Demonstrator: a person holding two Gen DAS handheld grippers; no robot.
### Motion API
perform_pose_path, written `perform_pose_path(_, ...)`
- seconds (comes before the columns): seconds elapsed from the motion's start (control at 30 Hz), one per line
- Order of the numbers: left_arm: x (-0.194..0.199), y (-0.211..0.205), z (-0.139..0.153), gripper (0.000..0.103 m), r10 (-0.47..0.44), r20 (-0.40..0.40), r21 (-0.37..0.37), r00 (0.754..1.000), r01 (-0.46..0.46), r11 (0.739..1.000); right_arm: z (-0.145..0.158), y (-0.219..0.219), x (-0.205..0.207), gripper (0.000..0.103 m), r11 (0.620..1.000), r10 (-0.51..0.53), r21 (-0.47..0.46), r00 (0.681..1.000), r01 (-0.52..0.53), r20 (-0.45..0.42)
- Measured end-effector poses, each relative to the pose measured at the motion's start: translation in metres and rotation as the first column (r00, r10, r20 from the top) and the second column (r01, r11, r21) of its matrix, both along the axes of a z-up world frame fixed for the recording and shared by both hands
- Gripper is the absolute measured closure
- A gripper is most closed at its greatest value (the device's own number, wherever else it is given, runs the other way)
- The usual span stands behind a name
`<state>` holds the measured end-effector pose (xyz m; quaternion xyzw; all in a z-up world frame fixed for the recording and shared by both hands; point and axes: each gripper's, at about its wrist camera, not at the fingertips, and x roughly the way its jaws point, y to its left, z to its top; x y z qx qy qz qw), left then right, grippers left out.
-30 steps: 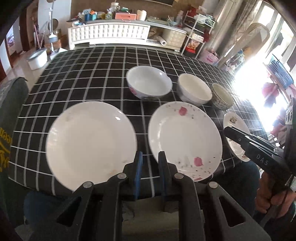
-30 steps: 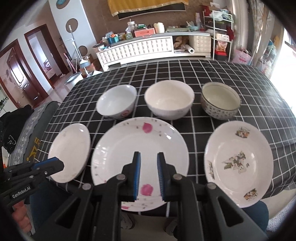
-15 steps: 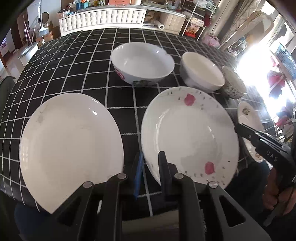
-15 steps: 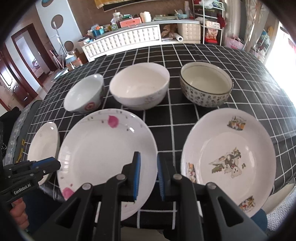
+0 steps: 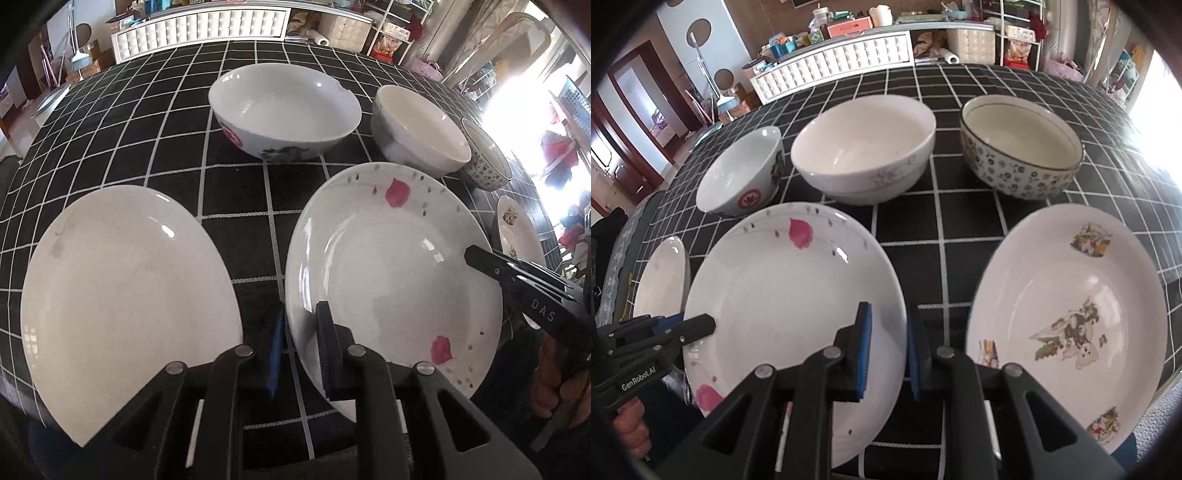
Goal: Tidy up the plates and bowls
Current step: 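Lift the pink-petal plate with the left tool over the plain plate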
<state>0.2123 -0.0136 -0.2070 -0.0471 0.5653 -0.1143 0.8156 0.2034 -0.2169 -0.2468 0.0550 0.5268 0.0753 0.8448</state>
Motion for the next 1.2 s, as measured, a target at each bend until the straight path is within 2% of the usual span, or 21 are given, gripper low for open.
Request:
perform_pose_path(0.2,0.0,0.002,0.0,0.091,0.008,0.004,-0.002,1.0,-0.008,1.0,0.0,0.0,-0.001,0.081,1.0,0.001,-0.01,1.0,-0.001,0.0)
perform_pose_path(0.4,-0.003,-0.003,0.002,0.091,0.03,-0.011,0.025,0.999,-0.03,0.999,0.004,0.0,-0.003,0.081,0.999,-0.001,0.038,1.0,0.002,-0.03)
perform_pose_path(0.67,-0.02,0.011,0.019,0.091,0.066,0.006,-0.001,0.998,-0.066,0.998,0.022,0.009,-0.018,0.081,0.999,0.0,0.038,1.0,0.0,-0.005)
perform_pose_path(0.97,-0.044,0.049,0.047,0.091,0.142,0.066,-0.017,0.988,-0.141,0.99,0.044,0.047,-0.022,0.081,0.996,0.07,0.049,0.997,-0.071,0.022)
perform_pose_path(1.2,-0.065,0.095,0.056,0.091,0.219,0.077,-0.013,0.973,-0.219,0.976,0.041,0.089,-0.021,0.081,0.989,0.144,0.044,0.989,-0.144,0.014)
